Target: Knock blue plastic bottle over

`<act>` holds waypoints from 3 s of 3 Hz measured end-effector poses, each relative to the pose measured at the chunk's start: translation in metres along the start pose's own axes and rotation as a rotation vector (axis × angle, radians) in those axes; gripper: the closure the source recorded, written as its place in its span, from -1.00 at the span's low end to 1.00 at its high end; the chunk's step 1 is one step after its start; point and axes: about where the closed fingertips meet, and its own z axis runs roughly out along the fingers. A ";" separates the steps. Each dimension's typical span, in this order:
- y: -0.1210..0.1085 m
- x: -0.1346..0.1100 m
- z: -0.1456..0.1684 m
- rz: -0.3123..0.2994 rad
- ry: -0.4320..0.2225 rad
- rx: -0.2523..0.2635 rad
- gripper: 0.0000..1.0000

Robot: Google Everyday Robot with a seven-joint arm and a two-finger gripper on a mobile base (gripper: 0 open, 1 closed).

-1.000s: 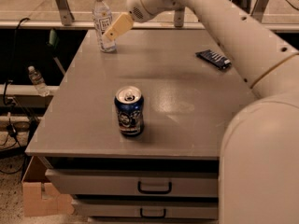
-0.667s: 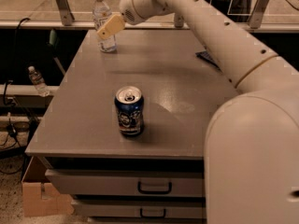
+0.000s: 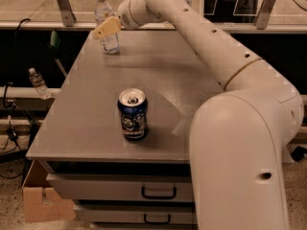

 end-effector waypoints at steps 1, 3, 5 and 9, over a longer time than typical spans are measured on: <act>-0.001 0.003 0.015 0.100 -0.016 -0.025 -0.63; 0.008 0.006 0.027 0.217 -0.009 -0.103 0.28; -0.003 -0.011 -0.032 0.095 0.027 -0.076 1.00; 0.048 0.057 -0.165 -0.111 0.595 -0.277 1.00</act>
Offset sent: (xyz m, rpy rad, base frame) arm 0.0152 0.0260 -0.0183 0.1668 0.2470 0.0073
